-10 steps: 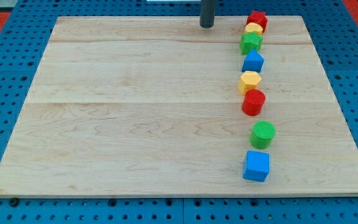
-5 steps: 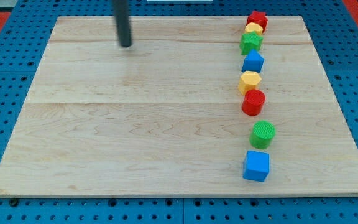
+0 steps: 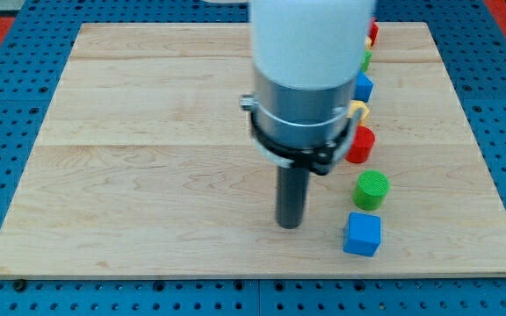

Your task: Move the blue cube slightly to the right side

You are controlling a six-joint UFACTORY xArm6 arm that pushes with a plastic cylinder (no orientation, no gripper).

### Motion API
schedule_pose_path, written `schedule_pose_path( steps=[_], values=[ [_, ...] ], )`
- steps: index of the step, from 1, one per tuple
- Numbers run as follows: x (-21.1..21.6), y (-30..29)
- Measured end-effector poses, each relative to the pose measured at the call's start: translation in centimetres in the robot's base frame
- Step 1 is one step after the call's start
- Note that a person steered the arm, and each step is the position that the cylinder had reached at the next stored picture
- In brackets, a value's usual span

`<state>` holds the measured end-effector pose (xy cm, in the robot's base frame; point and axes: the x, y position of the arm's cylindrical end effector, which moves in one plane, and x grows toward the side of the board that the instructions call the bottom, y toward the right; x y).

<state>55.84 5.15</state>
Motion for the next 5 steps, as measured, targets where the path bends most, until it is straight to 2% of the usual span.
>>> schedule_pose_path(
  steps=[1,2,4,5],
  values=[
    [1.4,2.9],
    [2.5,2.9],
    [3.1,7.3],
    [3.3,4.9]
  ],
)
